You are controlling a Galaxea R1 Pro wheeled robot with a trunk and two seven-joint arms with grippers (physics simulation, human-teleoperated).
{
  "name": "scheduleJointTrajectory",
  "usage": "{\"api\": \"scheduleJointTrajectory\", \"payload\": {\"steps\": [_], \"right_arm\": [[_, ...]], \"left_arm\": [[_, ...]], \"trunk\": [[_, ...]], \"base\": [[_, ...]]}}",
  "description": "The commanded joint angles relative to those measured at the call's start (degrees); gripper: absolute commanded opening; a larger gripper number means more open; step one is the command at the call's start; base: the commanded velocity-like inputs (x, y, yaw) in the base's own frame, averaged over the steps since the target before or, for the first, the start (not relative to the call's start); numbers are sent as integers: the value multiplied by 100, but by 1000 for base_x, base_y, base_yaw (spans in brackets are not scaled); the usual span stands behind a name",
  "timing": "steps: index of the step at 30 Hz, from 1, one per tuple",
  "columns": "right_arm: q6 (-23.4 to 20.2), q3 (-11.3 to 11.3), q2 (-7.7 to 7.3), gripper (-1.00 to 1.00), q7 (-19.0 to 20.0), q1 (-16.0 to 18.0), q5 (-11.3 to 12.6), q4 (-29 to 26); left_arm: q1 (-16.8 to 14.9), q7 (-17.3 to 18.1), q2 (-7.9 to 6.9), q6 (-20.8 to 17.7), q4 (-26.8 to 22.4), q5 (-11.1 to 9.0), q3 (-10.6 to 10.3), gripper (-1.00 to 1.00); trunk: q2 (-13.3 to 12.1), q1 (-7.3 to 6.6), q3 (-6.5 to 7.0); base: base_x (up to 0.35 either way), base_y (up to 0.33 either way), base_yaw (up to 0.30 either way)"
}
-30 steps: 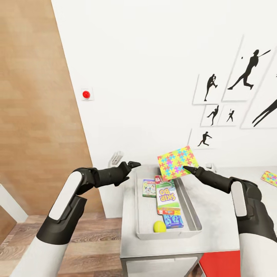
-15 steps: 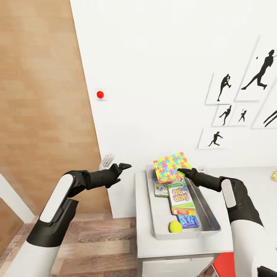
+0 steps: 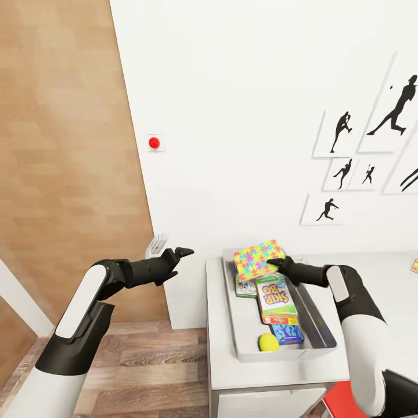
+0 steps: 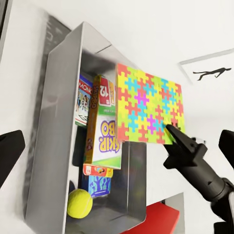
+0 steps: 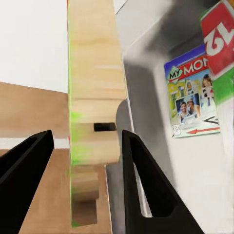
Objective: Put all the toys in the child's room - the three board games (two on the bed and one on the table), the two jigsaw puzzles on the table, and the tennis ball on the table - inside the toy box on the table in the child's room.
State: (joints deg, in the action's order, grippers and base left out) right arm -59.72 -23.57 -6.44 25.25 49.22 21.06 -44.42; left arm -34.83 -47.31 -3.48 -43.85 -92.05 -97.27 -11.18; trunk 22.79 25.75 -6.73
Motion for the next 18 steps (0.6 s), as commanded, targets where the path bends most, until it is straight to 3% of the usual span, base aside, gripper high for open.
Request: {"api": "scheduleJointTrajectory", "payload": {"steps": [1,4,5,9,10,13,18], "right_arm": [[-28,-70,1,-100,-118,38,-31,11],[-28,-363,-5,-100,-516,104,-14,69],[-28,-576,-9,-100,-678,172,-8,132],[-28,-820,-37,-100,-891,403,-7,397],[-28,-885,-107,-100,-988,519,-6,614],[-28,-957,-303,-100,-1111,748,-6,1095],[-28,-990,-382,-100,-1169,940,-5,1526]], "left_arm": [[-7,-59,-3,9,-6,-56,-5,100],[-7,-59,-4,9,-6,-56,-6,100],[-6,-59,-4,9,-6,-56,-6,100],[-6,-59,-2,9,-6,-56,-12,100],[-6,-59,-1,9,-6,-56,-13,100],[-6,-59,2,9,-6,-56,-14,100],[-6,-55,15,9,-6,-56,-15,100]], "trunk": [[13,4,-13],[13,4,-13],[13,4,-13],[13,4,-13],[13,4,-13],[13,4,-13],[13,4,-13]], "base": [[0,2,0],[0,1,0],[0,0,0],[0,0,0],[0,0,0],[0,0,0],[0,0,0]]}}
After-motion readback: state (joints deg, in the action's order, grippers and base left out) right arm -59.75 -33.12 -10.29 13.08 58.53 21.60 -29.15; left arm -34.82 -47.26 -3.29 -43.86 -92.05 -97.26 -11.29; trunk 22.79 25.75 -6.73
